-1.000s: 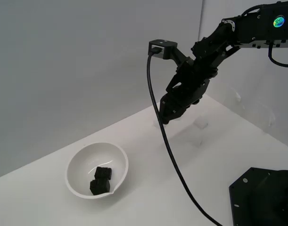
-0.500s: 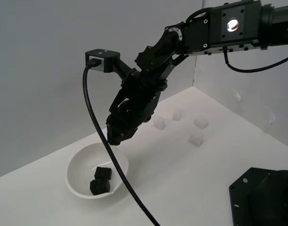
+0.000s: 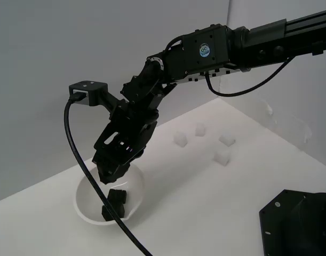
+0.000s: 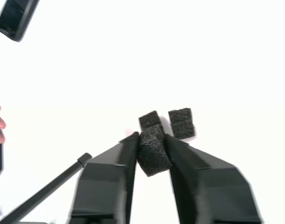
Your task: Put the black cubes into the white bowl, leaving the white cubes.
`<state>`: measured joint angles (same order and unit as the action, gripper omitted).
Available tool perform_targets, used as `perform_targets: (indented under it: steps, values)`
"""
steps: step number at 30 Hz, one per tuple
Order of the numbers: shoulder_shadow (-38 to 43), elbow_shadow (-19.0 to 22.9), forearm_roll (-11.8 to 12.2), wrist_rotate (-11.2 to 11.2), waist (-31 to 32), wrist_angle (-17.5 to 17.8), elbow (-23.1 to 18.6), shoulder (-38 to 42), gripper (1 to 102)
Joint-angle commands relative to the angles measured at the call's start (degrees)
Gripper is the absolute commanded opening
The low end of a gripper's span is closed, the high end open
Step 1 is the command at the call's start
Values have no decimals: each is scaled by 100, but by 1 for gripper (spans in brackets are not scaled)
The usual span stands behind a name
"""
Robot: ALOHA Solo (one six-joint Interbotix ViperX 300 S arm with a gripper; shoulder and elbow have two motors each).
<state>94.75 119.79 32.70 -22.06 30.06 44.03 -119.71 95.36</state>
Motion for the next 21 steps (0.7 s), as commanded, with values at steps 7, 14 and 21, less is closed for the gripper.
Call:
perform_targets:
  steps: [7,14,21]
  values:
    - [167,-176,202,-88,88,9,141,123,75]
    - [237,-185,308,-79,185,9,149,185,80]
    - [844,-158,220,-79,70,141,132,773,74]
